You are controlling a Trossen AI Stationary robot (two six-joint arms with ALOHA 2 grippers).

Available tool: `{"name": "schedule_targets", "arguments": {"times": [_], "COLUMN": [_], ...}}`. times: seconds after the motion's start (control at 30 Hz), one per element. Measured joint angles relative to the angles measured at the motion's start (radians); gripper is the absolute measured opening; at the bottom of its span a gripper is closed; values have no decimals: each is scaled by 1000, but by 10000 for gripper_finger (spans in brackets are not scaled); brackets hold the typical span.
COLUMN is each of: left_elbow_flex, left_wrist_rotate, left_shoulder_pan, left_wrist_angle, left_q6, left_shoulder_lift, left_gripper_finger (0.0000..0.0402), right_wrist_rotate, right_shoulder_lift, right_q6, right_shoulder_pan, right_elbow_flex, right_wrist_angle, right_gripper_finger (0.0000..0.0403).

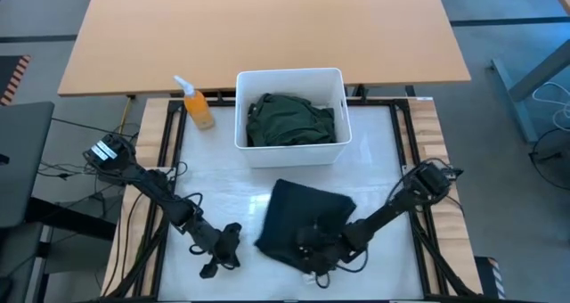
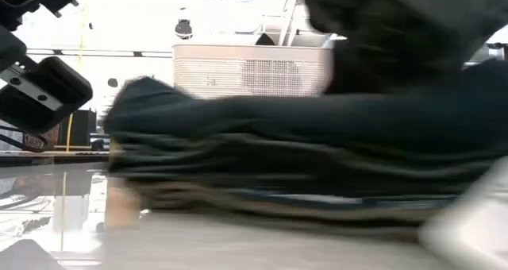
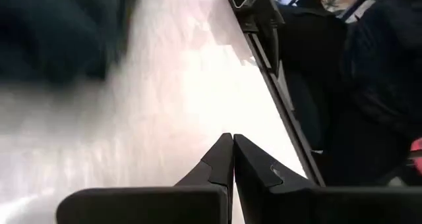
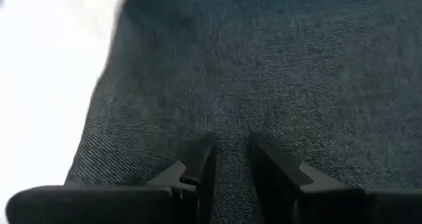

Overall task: Fold laundry
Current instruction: Move the folded dark blue jeans to the top right of the table

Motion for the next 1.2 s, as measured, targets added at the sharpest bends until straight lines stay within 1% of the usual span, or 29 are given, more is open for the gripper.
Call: {"name": "schedule_targets", "arguments": {"times": [0.1,0.23,0.33,0.4,0.47,0.57,0.67,0.7,0.77,0.87,0.97,1.07,1.2], "left_elbow_flex": [0,0,-3,-20,-41,-59,-67,-73,-80,-91,-93,-93,-93], "left_wrist_rotate": [-84,-234,-295,-297,-282,-242,-183,-170,-162,-152,-137,-136,-134], "left_shoulder_pan": [-18,-28,-18,10,48,108,154,160,162,160,153,141,134], "left_wrist_angle": [0,10,79,170,272,381,381,378,373,367,368,368,370], "left_q6": [31,110,234,328,407,458,429,423,416,416,405,399,401], "left_shoulder_lift": [0,0,0,-1,-1,-1,-2,-2,-2,-2,-2,-2,-2], "left_gripper_finger": [0,0,0,0,0,0,0,0,0,0,0,0,0], "right_wrist_rotate": [-63,-124,-173,-179,-161,-70,40,67,92,84,15,-69,-166], "right_shoulder_lift": [-52,-157,-266,-368,-484,-629,-708,-713,-699,-628,-540,-480,-468], "right_q6": [-44,-53,-54,-25,50,238,444,472,479,469,475,439,405], "right_shoulder_pan": [22,42,62,76,88,97,87,86,86,89,86,79,82], "right_elbow_flex": [-2,-9,-43,-90,-148,-244,-335,-359,-406,-445,-463,-461,-457], "right_wrist_angle": [-230,-507,-621,-639,-621,-544,-405,-360,-268,-202,-199,-217,-291], "right_gripper_finger": [122,122,122,122,122,122,122,122,122,122,122,122,122]}}
